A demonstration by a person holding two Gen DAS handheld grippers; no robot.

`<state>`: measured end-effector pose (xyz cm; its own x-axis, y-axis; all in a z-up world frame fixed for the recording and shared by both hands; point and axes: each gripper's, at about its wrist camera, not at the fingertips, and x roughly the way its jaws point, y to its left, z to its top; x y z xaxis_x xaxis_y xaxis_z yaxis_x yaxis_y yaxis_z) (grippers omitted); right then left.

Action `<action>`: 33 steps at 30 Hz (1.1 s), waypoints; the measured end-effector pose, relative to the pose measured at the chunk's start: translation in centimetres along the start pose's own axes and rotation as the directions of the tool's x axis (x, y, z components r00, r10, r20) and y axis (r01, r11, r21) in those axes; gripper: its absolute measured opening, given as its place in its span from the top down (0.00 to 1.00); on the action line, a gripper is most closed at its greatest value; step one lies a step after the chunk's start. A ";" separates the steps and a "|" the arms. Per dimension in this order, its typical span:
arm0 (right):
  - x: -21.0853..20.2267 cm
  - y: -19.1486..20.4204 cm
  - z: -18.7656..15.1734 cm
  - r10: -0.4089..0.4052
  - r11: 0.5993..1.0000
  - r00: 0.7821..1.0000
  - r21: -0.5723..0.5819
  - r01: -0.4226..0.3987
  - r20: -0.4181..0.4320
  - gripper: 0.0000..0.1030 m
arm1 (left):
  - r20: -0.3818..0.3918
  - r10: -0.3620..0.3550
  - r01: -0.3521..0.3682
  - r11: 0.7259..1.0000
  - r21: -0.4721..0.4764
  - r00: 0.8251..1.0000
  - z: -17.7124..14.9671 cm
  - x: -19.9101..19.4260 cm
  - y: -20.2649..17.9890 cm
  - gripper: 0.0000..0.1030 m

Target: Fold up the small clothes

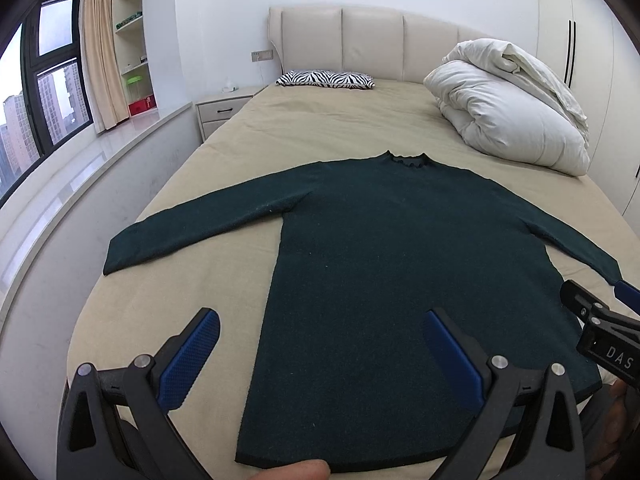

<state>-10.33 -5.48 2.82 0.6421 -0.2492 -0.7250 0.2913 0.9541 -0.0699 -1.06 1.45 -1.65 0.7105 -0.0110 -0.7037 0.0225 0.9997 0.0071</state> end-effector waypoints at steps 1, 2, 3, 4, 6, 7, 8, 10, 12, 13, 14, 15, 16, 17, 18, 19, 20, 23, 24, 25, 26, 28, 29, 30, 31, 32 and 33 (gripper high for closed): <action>0.2 0.0 0.0 0.002 1.000 1.000 0.004 -0.002 -0.002 0.00 | -0.011 -0.010 0.010 1.000 -0.006 1.000 0.0 0.1 0.0 0.00; 0.4 -0.2 -0.1 0.004 1.000 1.000 0.010 -0.004 -0.005 0.00 | -0.018 -0.013 0.012 1.000 -0.012 1.000 -0.1 0.3 0.1 0.00; 0.6 -0.6 -0.1 0.007 1.000 1.000 0.020 -0.006 -0.008 0.00 | -0.026 -0.017 0.017 1.000 -0.018 1.000 -0.2 0.4 0.2 0.00; 0.8 -1.2 -0.1 0.009 0.999 1.000 0.035 -0.008 -0.009 0.00 | -0.035 -0.023 0.022 0.999 -0.024 0.999 -0.3 0.6 0.2 0.00; 1.2 -2.8 0.0 0.008 0.998 1.000 0.069 -0.008 -0.008 0.00 | -0.060 -0.038 0.035 0.998 -0.045 0.997 -0.4 1.0 0.6 0.00; 1.5 -3.6 0.1 0.008 0.996 1.000 0.084 -0.007 -0.007 0.00 | -0.073 -0.049 0.044 0.997 -0.061 0.996 -0.5 1.3 0.9 0.00; 1.9 -5.0 0.1 0.010 0.994 1.000 0.112 -0.009 -0.008 0.00 | -0.086 -0.064 0.057 0.995 -0.079 0.994 -0.6 1.6 1.1 0.00; 2.8 -9.0 0.2 0.044 0.978 0.999 0.205 -0.043 -0.004 0.00 | -0.114 -0.105 0.092 0.989 -0.117 0.988 -0.6 2.2 1.6 0.00; 4.1 -14.3 -0.1 0.087 0.939 0.996 0.333 -0.086 0.013 0.00 | -0.144 -0.142 0.120 0.981 -0.154 0.979 -0.6 3.0 1.9 0.00; 4.7 -16.9 -0.2 0.095 0.913 0.995 0.396 -0.095 0.021 0.00 | -0.154 -0.155 0.129 0.978 -0.166 0.976 -0.5 3.3 1.9 0.00; 5.3 -19.4 -0.4 0.093 0.887 0.995 0.451 -0.095 0.027 0.00 | -0.164 -0.162 0.134 0.976 -0.174 0.973 -0.4 3.6 1.8 0.00; 6.2 -22.6 -0.8 0.082 0.848 0.996 0.523 -0.087 0.032 0.00 | -0.174 -0.166 0.135 0.975 -0.177 0.971 -0.4 4.0 1.7 0.00; 7.2 -25.9 -1.3 0.070 0.802 0.997 0.593 -0.076 0.033 0.00 | -0.183 -0.174 0.141 0.974 -0.180 0.968 -0.3 4.3 1.4 0.00; 8.1 -28.8 -1.9 0.064 0.752 0.997 0.655 -0.073 0.037 0.00 | -0.191 -0.189 0.154 0.970 -0.186 0.963 -0.3 4.6 1.2 0.00; 9.0 -31.5 -2.6 0.064 0.700 0.997 0.710 -0.075 0.042 0.00 | -0.202 -0.207 0.167 0.966 -0.198 0.957 -0.3 5.0 1.0 0.00; 10.1 -34.3 -3.2 0.069 0.642 0.997 0.763 -0.074 0.039 0.01 | -0.215 -0.221 0.176 0.962 -0.211 0.951 -0.2 5.5 0.8 0.00; 11.2 -37.0 -4.1 0.079 0.579 0.996 0.812 -0.075 0.036 0.01 | -0.228 -0.237 0.187 0.957 -0.223 0.944 -0.2 6.0 0.5 0.00; 13.6 -42.4 -5.6 0.099 0.482 0.993 0.871 -0.097 0.056 0.05 | -0.248 -0.272 0.212 0.947 -0.242 0.930 0.1 7.2 -0.3 0.00; 14.4 -43.8 -6.0 0.096 0.459 0.994 0.884 -0.092 0.054 0.05 | -0.248 -0.286 0.224 0.942 -0.251 0.926 0.2 7.4 -0.5 0.00; 15.1 -44.9 -6.3 0.094 0.439 0.994 0.894 -0.087 0.051 0.07 | -0.243 -0.309 0.243 0.933 -0.266 0.919 0.3 7.6 -0.7 0.00; 16.0 -46.2 -6.7 0.098 0.410 0.994 0.907 -0.090 0.054 0.08 | -0.239 -0.332 0.262 0.923 -0.283 0.912 0.4 7.9 -1.0 0.00; 17.3 -47.6 -7.0 0.101 0.379 0.992 0.920 -0.103 0.069 0.12 | -0.250 -0.342 0.265 0.918 -0.295 0.906 0.5 8.5 -1.3 0.00; 17.9 -48.1 -7.1 0.096 0.374 0.992 0.921 -0.108 0.078 0.12 | -0.258 -0.345 0.265 0.917 -0.299 0.902 0.5 8.8 -1.5 0.00; 18.4 -48.0 -7.1 0.086 0.377 0.993 0.920 -0.109 0.083 0.12 | -0.266 -0.345 0.262 0.916 -0.303 0.900 0.6 9.2 -1.6 0.00; 18.8 -48.3 -6.7 0.082 0.379 0.993 0.918 -0.113 0.089 0.13 | -0.280 -0.350 0.261 0.914 -0.310 0.894 0.6 9.6 -1.5 0.00; 19.4 -48.5 -6.1 0.082 0.384 0.992 0.916 -0.116 0.092 0.13 | -0.296 -0.355 0.259 0.912 -0.318 0.887 0.6 10.1 -1.5 0.00; 20.0 -48.7 -5.7 0.086 0.396 0.992 0.910 -0.122 0.096 0.17 | -0.308 -0.361 0.258 0.909 -0.328 0.880 0.6 10.6 -1.4 0.00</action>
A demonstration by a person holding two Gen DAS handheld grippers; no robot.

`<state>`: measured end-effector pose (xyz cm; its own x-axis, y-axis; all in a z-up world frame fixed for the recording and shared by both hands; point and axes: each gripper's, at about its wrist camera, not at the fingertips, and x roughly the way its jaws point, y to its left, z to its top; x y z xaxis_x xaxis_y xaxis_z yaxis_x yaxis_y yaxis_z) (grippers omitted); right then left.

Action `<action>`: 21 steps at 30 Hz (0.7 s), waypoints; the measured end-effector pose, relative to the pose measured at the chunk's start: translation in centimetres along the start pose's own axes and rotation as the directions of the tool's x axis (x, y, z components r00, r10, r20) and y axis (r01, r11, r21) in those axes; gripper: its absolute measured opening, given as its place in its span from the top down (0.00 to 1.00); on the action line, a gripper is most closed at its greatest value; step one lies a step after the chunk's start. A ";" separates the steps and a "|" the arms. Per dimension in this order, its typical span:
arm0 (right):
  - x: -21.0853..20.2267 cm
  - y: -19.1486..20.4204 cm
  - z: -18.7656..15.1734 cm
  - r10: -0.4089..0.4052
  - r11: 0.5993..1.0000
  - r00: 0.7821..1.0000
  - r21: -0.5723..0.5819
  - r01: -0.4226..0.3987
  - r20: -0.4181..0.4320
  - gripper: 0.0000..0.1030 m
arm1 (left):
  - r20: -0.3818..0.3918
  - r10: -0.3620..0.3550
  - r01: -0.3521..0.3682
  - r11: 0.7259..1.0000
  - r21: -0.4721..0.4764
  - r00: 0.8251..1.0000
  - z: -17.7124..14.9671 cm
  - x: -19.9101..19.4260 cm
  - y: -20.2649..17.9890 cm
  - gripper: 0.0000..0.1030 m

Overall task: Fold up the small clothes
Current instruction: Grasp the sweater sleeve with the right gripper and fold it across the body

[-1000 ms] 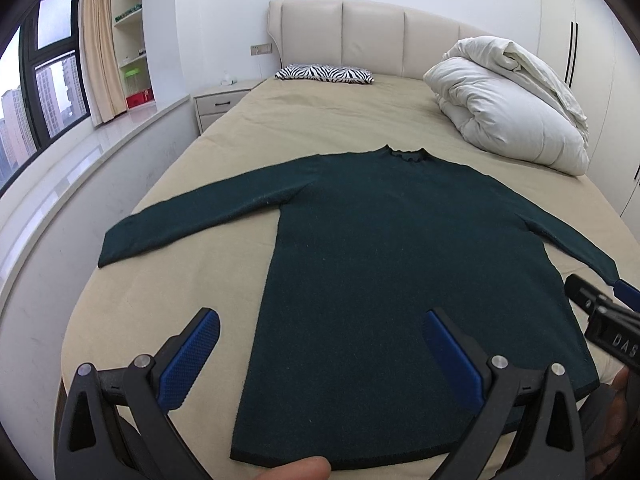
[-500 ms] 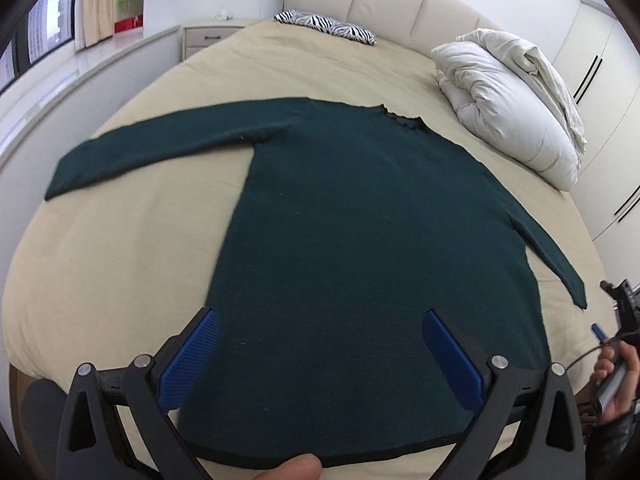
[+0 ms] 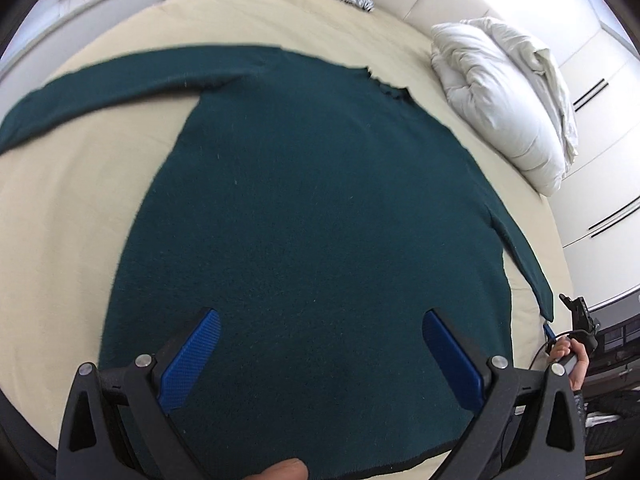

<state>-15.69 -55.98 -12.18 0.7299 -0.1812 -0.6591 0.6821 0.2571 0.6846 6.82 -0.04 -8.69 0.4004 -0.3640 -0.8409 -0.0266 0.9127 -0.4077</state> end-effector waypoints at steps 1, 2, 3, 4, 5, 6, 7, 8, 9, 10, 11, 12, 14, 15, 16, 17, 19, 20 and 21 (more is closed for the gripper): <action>0.8 0.4 0.2 0.002 1.000 1.000 -0.011 -0.002 -0.005 0.23 | -0.009 0.002 -0.002 1.000 -0.007 1.000 0.2 0.3 0.2 0.00; 1.6 0.9 0.6 0.000 1.000 1.000 -0.018 0.000 -0.013 0.26 | -0.012 0.010 -0.010 1.000 -0.013 1.000 0.4 0.5 0.5 0.00; 2.1 1.4 0.7 -0.006 1.000 1.000 -0.023 0.006 -0.023 0.35 | -0.006 0.021 -0.021 1.000 -0.019 1.000 0.5 0.5 0.7 0.00; 2.5 1.8 0.9 -0.008 1.000 1.000 -0.026 0.008 -0.030 0.45 | 0.005 0.033 -0.033 0.999 -0.017 0.999 0.6 0.5 0.9 0.00; 2.9 2.0 1.0 -0.013 1.000 0.999 -0.029 0.012 -0.036 0.52 | 0.014 0.033 -0.033 0.999 -0.014 0.999 0.8 0.4 1.1 0.00; 3.4 2.8 1.1 -0.020 0.999 0.999 -0.031 0.019 -0.042 0.64 | 0.019 0.027 -0.027 1.000 -0.011 0.999 0.9 0.4 1.3 0.00; 3.8 3.1 1.3 -0.036 0.999 0.999 -0.036 0.034 -0.040 0.74 | 0.024 0.021 -0.021 1.000 -0.012 1.000 1.0 0.3 1.4 0.00; 3.8 3.4 1.3 -0.055 0.998 0.998 -0.043 0.053 -0.032 0.78 | 0.032 0.009 -0.009 1.000 -0.017 0.999 1.1 0.2 1.7 0.00; 3.7 3.8 1.1 -0.065 0.997 0.998 -0.052 0.064 -0.025 0.83 | 0.037 -0.007 0.008 1.000 -0.024 0.999 1.3 0.1 1.9 0.00; 3.7 4.6 0.9 -0.066 0.995 0.998 -0.071 0.064 -0.018 0.89 | 0.042 -0.037 0.039 0.999 -0.037 0.998 1.3 0.0 2.2 0.00; 3.3 5.0 0.5 -0.067 0.994 0.998 -0.087 0.066 -0.014 0.91 | 0.044 -0.070 0.072 0.996 -0.052 0.997 1.4 0.0 2.5 0.00; 3.2 6.4 0.0 -0.066 0.990 0.998 -0.126 0.064 -0.008 0.92 | 0.042 -0.114 0.117 0.991 -0.069 0.993 1.6 0.1 2.9 0.00; 2.7 9.1 -1.2 -0.047 0.978 0.999 -0.206 0.044 -0.007 0.92 | 0.038 -0.162 0.165 0.982 -0.087 0.986 1.9 0.3 3.1 0.00; 2.7 11.5 -2.0 -0.028 0.967 1.000 -0.255 0.023 -0.013 0.92 | 0.035 -0.170 0.173 0.981 -0.088 0.985 2.1 0.4 3.3 0.00; 2.8 13.5 -2.7 -0.003 0.957 1.000 -0.290 -0.004 -0.024 0.92 | 0.041 -0.169 0.172 0.982 -0.083 0.985 2.3 0.3 3.3 0.00; 3.1 15.8 -3.6 0.024 0.943 0.999 -0.331 -0.037 -0.042 0.92 | 0.053 -0.171 0.175 0.982 -0.077 0.984 2.5 0.2 3.4 0.00; 3.7 21.7 -6.6 0.082 0.895 0.993 -0.432 -0.112 -0.088 0.92 | 0.074 -0.205 0.210 0.974 -0.083 0.976 3.1 -0.1 3.9 0.00; 4.2 24.3 -8.4 0.106 0.868 0.987 -0.474 -0.151 -0.120 0.92 | 0.096 -0.228 0.237 0.967 -0.093 0.969 3.4 -0.3 4.3 0.00; 4.7 26.4 -10.1 0.122 0.842 0.981 -0.508 -0.182 -0.151 0.92 | 0.125 -0.245 0.258 0.961 -0.098 0.961 3.5 -0.7 4.7 0.00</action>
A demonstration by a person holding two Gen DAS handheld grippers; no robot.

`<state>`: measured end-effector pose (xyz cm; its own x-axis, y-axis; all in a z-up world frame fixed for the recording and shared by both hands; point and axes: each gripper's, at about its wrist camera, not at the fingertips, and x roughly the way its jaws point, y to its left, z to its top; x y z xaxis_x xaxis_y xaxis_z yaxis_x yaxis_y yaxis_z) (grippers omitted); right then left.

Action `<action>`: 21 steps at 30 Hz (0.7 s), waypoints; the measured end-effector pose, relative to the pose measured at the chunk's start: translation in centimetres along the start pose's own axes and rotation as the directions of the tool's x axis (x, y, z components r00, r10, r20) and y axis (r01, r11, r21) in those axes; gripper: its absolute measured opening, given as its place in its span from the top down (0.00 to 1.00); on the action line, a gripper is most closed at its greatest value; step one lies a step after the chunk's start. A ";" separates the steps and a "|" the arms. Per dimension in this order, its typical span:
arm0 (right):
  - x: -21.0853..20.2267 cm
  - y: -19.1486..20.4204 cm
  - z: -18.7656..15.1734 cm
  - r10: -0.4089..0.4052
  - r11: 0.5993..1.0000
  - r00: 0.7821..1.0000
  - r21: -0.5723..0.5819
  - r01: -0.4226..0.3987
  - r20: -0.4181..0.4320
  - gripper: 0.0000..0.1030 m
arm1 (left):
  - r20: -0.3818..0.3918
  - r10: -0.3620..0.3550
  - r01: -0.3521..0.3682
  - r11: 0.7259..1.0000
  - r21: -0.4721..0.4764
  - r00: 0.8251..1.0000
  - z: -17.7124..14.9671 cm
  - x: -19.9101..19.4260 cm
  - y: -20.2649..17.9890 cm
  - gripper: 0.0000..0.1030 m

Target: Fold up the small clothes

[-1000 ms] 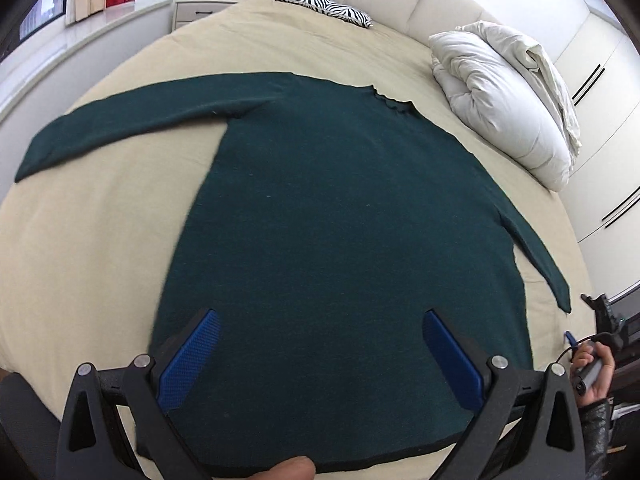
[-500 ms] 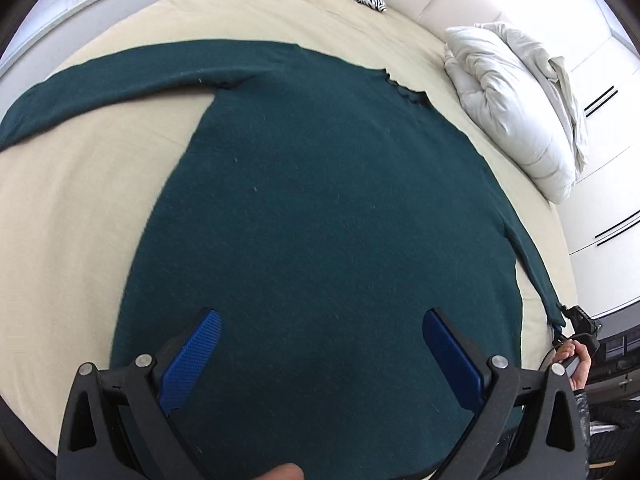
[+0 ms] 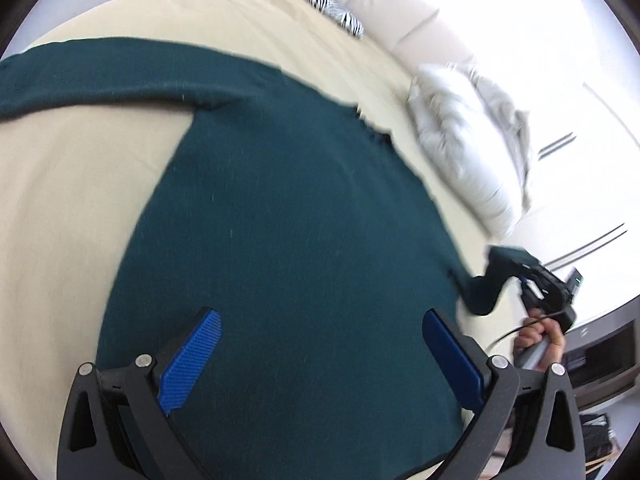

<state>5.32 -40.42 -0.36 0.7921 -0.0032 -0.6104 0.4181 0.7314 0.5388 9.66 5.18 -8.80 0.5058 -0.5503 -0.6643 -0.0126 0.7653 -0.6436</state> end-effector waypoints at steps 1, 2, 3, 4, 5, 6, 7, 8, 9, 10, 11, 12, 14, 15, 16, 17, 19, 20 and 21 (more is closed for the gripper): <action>1.1 2.7 -0.6 0.028 0.998 0.999 -0.047 -0.029 -0.024 0.92 | 0.056 -0.029 0.029 1.000 0.001 0.998 0.3 -0.6 0.3 0.00; 2.5 5.6 -1.4 0.051 0.994 0.997 -0.098 -0.056 -0.052 0.92 | 0.126 -0.048 0.047 0.999 0.010 0.991 0.5 -1.4 0.6 0.00; 4.3 9.3 -2.8 0.072 0.983 0.994 -0.162 -0.086 -0.087 0.92 | 0.191 -0.053 0.049 0.998 0.024 0.980 0.6 -2.3 0.8 0.00; 5.4 11.3 -3.6 0.081 0.976 0.991 -0.193 -0.101 -0.108 0.92 | 0.213 -0.052 0.045 0.998 0.038 0.976 0.9 -2.6 0.9 0.00; 7.3 14.2 -5.2 0.091 0.964 0.985 -0.236 -0.124 -0.145 0.92 | 0.203 -0.042 0.034 0.998 0.044 0.978 1.4 -2.7 1.0 0.00; 8.8 16.2 -6.5 0.095 0.956 0.980 -0.259 -0.139 -0.175 0.92 | 0.173 -0.023 0.017 0.999 0.032 0.985 1.8 -2.5 1.3 0.00; 9.8 17.3 -7.6 0.097 0.952 0.976 -0.269 -0.149 -0.197 0.92 | 0.131 -0.001 0.000 1.000 0.008 0.991 2.3 -2.1 1.7 0.00; 11.2 18.7 -9.1 0.100 0.947 0.968 -0.276 -0.163 -0.228 0.92 | 0.077 0.018 -0.017 1.000 -0.024 0.997 2.9 -1.5 2.3 0.00; 12.8 20.0 -10.5 0.097 0.944 0.960 -0.282 -0.172 -0.263 0.92 | 0.043 0.032 -0.030 0.998 -0.057 0.999 3.4 -1.0 3.0 0.00; 14.2 20.9 -11.8 0.088 0.941 0.951 -0.290 -0.177 -0.296 0.91 | 0.041 0.036 -0.032 0.997 -0.076 0.999 3.8 -0.9 3.5 0.00; 15.3 21.4 -12.9 0.082 0.939 0.944 -0.292 -0.181 -0.320 0.89 | 0.053 0.039 -0.035 0.996 -0.081 0.998 4.2 -0.8 3.9 0.00; 16.1 21.8 -13.9 0.071 0.940 0.938 -0.293 -0.177 -0.339 0.88 | 0.058 0.042 -0.038 0.996 -0.078 0.997 4.5 -0.7 3.9 0.00; 17.1 21.7 -15.7 0.055 0.940 0.925 -0.292 -0.175 -0.376 0.79 | 0.062 0.043 -0.038 0.997 -0.069 0.997 5.2 -0.1 3.7 0.00; 17.2 21.2 -16.1 0.063 0.942 0.923 -0.283 -0.182 -0.381 0.68 | 0.064 0.038 -0.034 0.998 -0.061 0.997 5.5 0.3 3.3 0.00; 16.7 20.6 -16.6 0.070 0.943 0.924 -0.276 -0.184 -0.377 0.53 | 0.062 0.031 -0.028 0.999 -0.046 0.998 5.8 0.9 2.7 0.00; 15.9 19.9 -16.2 0.084 0.946 0.930 -0.264 -0.187 -0.357 0.48 | 0.062 0.023 -0.022 0.999 -0.029 0.998 6.3 1.6 1.8 0.00; 13.3 18.5 -16.5 0.117 0.947 0.941 -0.251 -0.202 -0.316 0.40 | 0.058 0.018 -0.019 1.000 0.015 0.998 7.0 2.8 -0.1 0.00; 12.4 17.9 -16.4 0.131 0.947 0.945 -0.245 -0.208 -0.298 0.35 | 0.048 0.018 -0.019 0.999 0.034 0.999 7.5 3.8 -0.9 0.00; 10.7 16.9 -16.3 0.154 0.949 0.952 -0.228 -0.218 -0.266 0.26 | 0.031 0.022 -0.023 0.999 0.049 0.999 8.0 4.9 -1.9 0.01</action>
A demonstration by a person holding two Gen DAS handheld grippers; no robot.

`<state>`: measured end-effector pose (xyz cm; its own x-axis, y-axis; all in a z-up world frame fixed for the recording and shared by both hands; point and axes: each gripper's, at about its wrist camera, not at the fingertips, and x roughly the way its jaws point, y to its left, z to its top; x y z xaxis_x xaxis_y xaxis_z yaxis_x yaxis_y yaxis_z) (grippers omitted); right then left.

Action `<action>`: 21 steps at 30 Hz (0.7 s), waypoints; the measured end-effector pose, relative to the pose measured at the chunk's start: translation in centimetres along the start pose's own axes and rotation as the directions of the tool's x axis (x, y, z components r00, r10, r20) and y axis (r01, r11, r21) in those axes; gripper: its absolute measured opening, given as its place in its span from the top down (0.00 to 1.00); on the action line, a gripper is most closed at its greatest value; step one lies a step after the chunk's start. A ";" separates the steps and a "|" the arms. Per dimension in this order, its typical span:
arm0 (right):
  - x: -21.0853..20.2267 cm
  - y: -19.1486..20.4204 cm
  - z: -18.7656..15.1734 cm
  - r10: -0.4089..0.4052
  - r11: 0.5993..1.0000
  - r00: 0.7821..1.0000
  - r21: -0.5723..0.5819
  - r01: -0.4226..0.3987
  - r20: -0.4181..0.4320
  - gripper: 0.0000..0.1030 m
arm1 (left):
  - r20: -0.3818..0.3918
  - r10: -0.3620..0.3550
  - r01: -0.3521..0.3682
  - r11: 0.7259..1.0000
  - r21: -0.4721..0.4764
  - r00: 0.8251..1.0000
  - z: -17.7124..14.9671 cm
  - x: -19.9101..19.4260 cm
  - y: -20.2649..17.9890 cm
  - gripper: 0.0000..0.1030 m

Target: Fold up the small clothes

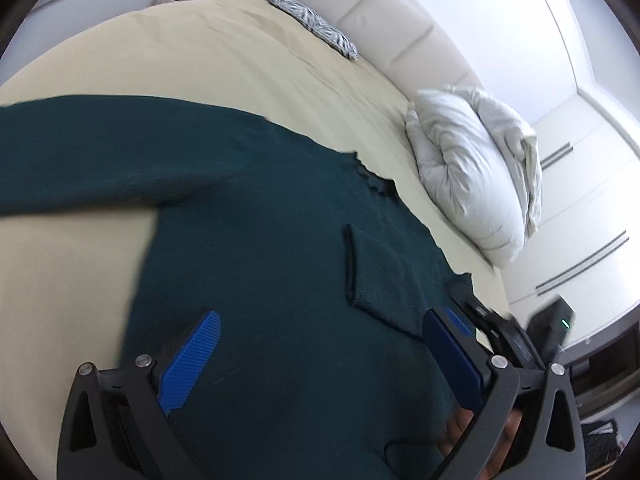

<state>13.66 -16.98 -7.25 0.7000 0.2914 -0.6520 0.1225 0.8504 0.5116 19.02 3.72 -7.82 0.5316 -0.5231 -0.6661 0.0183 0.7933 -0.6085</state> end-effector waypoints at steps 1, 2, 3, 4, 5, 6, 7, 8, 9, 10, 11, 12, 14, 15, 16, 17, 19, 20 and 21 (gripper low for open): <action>-1.6 -0.7 -0.6 0.021 1.000 0.999 0.021 -0.022 0.030 0.24 | -0.016 -0.001 0.001 1.000 0.013 1.000 0.5 1.1 -1.1 0.01; -2.4 -1.1 -1.1 0.041 0.998 0.998 0.038 -0.043 0.042 0.24 | -0.031 -0.001 0.002 0.999 0.035 1.000 0.9 2.3 -2.3 0.02; -3.1 -1.8 -1.2 0.055 0.997 0.997 0.054 -0.058 0.044 0.24 | -0.042 0.010 -0.007 0.998 0.068 0.999 1.3 3.7 -3.5 0.06; -4.0 -2.9 -1.6 0.068 0.994 0.996 0.083 -0.072 0.049 0.24 | -0.050 0.027 -0.022 0.995 0.097 0.998 1.6 4.9 -4.5 0.09; -4.9 -4.1 -1.8 0.077 0.990 0.995 0.112 -0.084 0.059 0.24 | -0.065 0.046 -0.038 0.992 0.121 0.997 2.1 6.3 -5.4 0.13; -5.6 -5.2 -2.3 0.079 0.986 0.995 0.144 -0.088 0.066 0.24 | -0.085 0.062 -0.050 0.989 0.140 0.994 2.6 7.9 -6.2 0.19; -6.1 -6.1 -2.8 0.080 0.980 0.995 0.176 -0.091 0.067 0.24 | -0.102 0.080 -0.064 0.986 0.152 0.992 2.9 9.3 -6.7 0.22; -6.5 -7.1 -3.2 0.091 0.973 0.993 0.208 -0.104 0.072 0.24 | -0.121 0.104 -0.084 0.983 0.165 0.987 3.1 10.5 -6.9 0.29; -6.8 -8.0 -3.6 0.102 0.964 0.991 0.238 -0.119 0.082 0.23 | -0.144 0.125 -0.100 0.980 0.171 0.982 3.5 11.9 -7.1 0.35; -7.0 -8.6 -3.9 0.111 0.957 0.990 0.259 -0.131 0.090 0.23 | -0.156 0.137 -0.110 0.979 0.174 0.978 3.7 12.9 -7.3 0.36; -7.2 -9.2 -4.1 0.119 0.952 0.988 0.272 -0.142 0.099 0.23 | -0.151 0.149 -0.120 0.975 0.185 0.977 3.9 13.5 -7.5 0.37; -7.3 -9.6 -4.4 0.122 0.950 0.987 0.276 -0.147 0.105 0.23 | -0.141 0.163 -0.132 0.970 0.204 0.977 4.0 13.8 -7.8 0.41; -7.7 -10.4 -5.1 0.117 0.951 0.987 0.272 -0.145 0.114 0.23 | -0.138 0.189 -0.152 0.959 0.237 0.972 4.1 14.3 -8.4 0.60; -7.7 -10.9 -5.1 0.108 0.954 0.987 0.268 -0.136 0.117 0.23 | -0.138 0.200 -0.161 0.955 0.248 0.970 4.1 14.3 -8.6 0.74; -7.7 -11.2 -5.4 0.105 0.953 0.988 0.272 -0.133 0.118 0.23 | -0.133 0.211 -0.172 0.951 0.256 0.968 4.0 14.2 -8.6 0.78; -7.7 -11.7 -5.7 0.103 0.951 0.988 0.280 -0.133 0.117 0.23 | -0.129 0.210 -0.172 0.950 0.259 0.969 3.9 14.1 -8.5 0.85; -7.7 -12.6 -6.2 0.105 0.939 0.987 0.316 -0.138 0.118 0.23 | -0.119 0.201 -0.163 0.949 0.269 0.972 3.7 13.5 -8.4 0.90; -7.7 -13.1 -6.8 0.103 0.934 0.988 0.330 -0.137 0.118 0.23 | -0.108 0.202 -0.166 0.947 0.276 0.973 3.8 13.2 -8.4 0.90; -7.8 -13.2 -7.1 0.104 0.932 0.987 0.335 -0.140 0.121 0.24 | -0.091 0.205 -0.171 0.943 0.287 0.975 4.0 12.9 -8.5 0.91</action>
<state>1.60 -27.39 -12.95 0.7892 0.3230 -0.5224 0.2525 0.6047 0.7554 29.10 -8.59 -9.51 0.4445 -0.3757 -0.8131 0.1689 0.9266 -0.3359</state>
